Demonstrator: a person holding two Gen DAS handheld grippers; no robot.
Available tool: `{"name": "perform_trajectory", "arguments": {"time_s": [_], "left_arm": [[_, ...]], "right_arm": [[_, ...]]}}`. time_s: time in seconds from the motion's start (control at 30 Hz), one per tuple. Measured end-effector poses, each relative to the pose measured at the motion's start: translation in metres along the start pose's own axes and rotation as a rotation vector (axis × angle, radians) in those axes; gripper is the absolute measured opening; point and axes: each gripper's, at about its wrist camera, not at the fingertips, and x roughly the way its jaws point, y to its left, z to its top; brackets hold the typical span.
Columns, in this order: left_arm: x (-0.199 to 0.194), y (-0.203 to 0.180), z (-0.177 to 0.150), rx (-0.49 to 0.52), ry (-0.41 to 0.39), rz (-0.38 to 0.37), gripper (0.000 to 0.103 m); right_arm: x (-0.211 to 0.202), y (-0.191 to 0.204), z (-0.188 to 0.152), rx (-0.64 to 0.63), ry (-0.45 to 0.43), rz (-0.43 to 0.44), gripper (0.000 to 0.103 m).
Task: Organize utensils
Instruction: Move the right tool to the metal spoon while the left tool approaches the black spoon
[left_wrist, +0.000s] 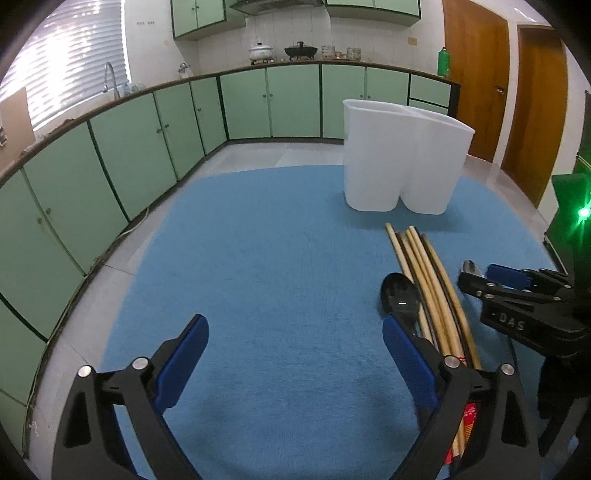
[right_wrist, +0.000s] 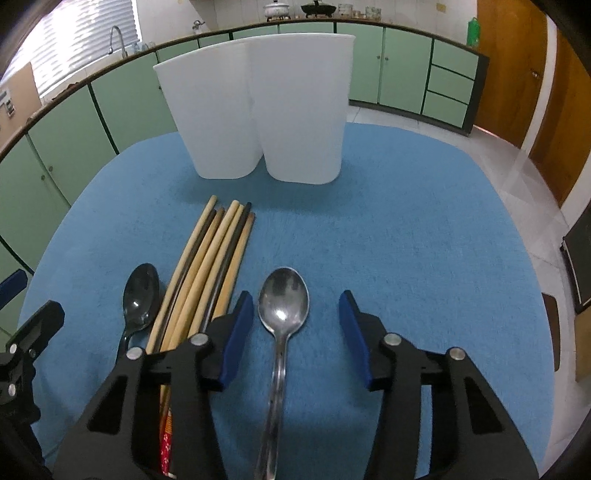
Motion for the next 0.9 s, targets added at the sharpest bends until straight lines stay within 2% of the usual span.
{"name": "perform_trajectory", "arguments": {"time_s": [0.07,0.4,0.77,0.9], "left_arm": [[0.001,-0.003,0.000,0.001,0.003,-0.013,0.093],[0.017,-0.030,-0.007,0.054,0.053,-0.079,0.093],[0.041,-0.034,-0.011,0.069,0.133,-0.065,0.094],[0.041,-0.028,-0.010,0.072,0.127,-0.035,0.094]], "right_arm": [[0.000,0.001,0.000,-0.002,-0.001,0.013,0.028],[-0.009,-0.021,-0.004,0.038,-0.002,0.023,0.027],[-0.007,-0.012,-0.002,0.034,-0.008,0.011,0.028],[-0.008,-0.008,-0.007,0.031,-0.008,0.002,0.028]]}}
